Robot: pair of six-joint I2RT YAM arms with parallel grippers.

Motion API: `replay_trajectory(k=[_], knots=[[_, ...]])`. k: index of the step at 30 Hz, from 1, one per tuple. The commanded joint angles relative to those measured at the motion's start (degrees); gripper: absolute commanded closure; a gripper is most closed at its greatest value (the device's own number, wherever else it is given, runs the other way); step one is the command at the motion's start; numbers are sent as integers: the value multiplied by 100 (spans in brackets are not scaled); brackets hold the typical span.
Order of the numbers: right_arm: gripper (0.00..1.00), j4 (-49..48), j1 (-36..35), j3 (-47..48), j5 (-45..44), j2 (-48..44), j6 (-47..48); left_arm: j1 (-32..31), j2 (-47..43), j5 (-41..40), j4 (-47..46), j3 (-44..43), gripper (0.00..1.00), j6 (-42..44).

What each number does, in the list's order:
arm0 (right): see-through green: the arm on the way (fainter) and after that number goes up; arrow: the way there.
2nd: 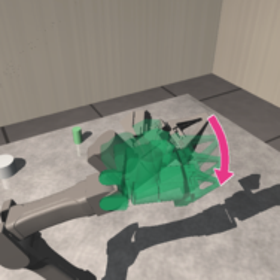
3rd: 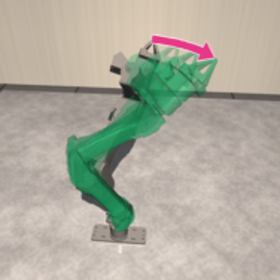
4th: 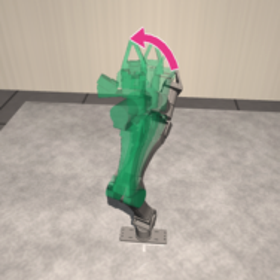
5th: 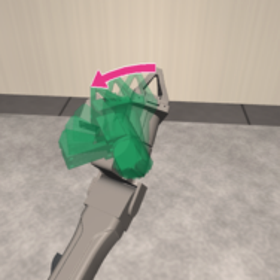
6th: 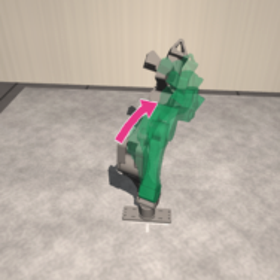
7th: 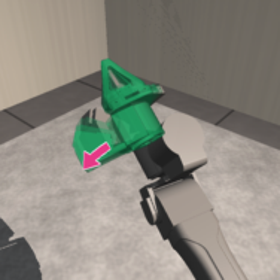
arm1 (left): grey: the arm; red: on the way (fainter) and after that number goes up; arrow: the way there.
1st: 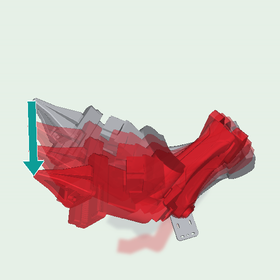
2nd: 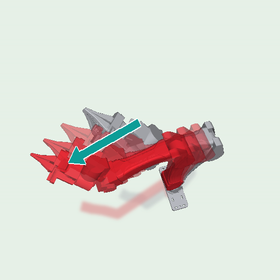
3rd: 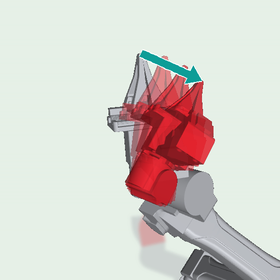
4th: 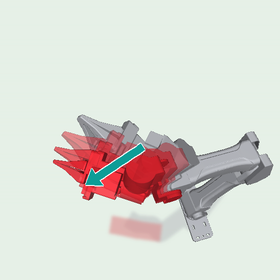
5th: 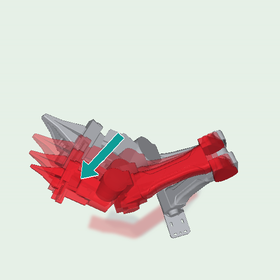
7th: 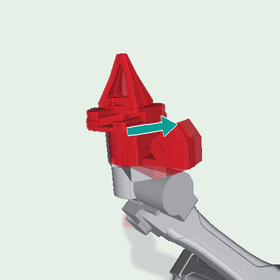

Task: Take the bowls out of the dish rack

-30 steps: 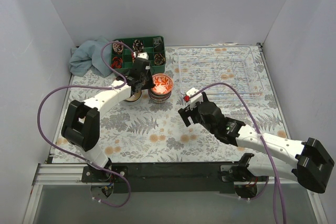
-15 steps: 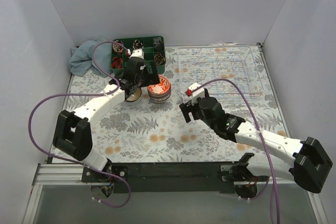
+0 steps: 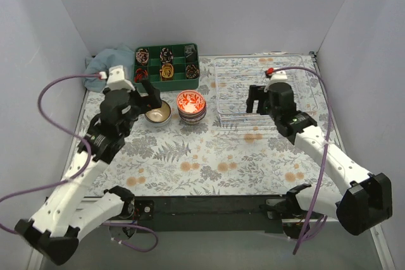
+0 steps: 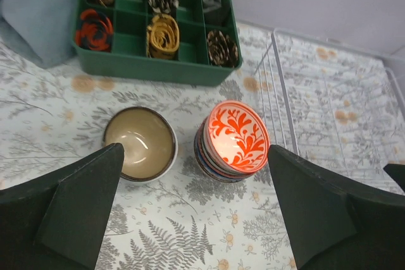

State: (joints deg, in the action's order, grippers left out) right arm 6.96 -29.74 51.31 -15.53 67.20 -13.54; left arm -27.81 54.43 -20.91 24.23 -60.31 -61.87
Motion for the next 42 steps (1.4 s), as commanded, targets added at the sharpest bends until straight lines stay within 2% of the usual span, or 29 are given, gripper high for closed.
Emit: replay_trajectory(k=[1,3,9,14,20,26,32,42], knots=[[7,736,679,20,-177,-751,-421,22,-1152,-792,688,292,2,201],[6,877,715,-173,-702,-1232,-430,22,-1724,-906,907,388,2,114],[2,1079,715,-665,-1355,-2789,-360,22,-2831,-837,1286,634,2,-18],[1,1141,715,-1078,-1567,-4089,26,22,-3579,-783,1400,942,2,-71],[2,1115,715,-1597,-1839,-5057,571,22,-4326,-810,1409,1153,2,-10],[1,782,715,-2089,-1884,-5602,774,22,-4915,-819,1242,1417,2,-27],[2,456,715,-2450,-2033,-6069,791,22,-4978,-941,1321,1531,2,-106],[2,209,715,-2696,-1972,-6403,809,13,-5197,-669,1137,1707,2,61]])
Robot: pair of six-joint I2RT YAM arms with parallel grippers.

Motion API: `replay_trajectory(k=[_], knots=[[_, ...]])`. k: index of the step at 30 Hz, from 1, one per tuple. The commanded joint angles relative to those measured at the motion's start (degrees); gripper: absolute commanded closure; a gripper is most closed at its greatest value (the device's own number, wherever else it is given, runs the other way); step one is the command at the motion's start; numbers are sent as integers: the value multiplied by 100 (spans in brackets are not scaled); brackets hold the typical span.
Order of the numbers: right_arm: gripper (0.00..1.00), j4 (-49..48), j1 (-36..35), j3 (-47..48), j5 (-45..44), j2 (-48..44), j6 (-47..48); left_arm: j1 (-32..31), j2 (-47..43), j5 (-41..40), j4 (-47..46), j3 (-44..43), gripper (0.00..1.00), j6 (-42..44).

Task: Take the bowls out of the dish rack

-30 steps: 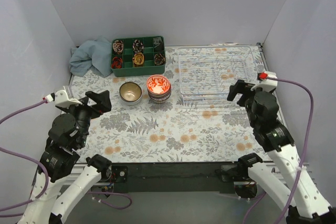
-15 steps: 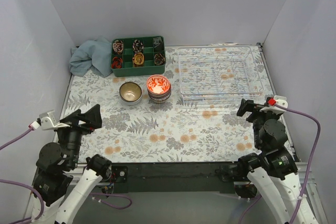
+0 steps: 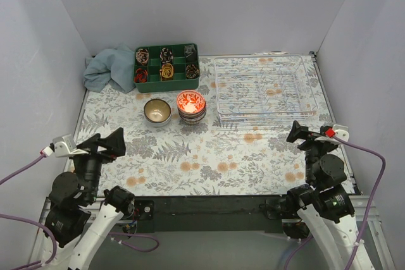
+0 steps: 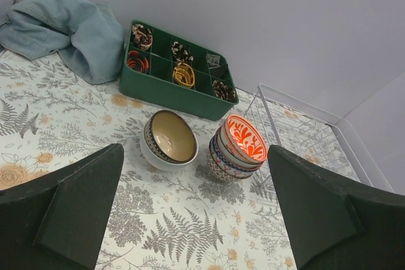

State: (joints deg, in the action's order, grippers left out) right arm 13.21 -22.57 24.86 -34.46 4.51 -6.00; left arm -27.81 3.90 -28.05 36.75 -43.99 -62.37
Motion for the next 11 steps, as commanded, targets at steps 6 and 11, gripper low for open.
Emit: replay_trajectory(k=[6,11], knots=[[2,-451,-2,-78,-26,-188,81,22,-197,-69,-133,154,2,32],[2,-451,-2,-87,-26,-223,81,22,-127,-16,-133,145,2,49]])
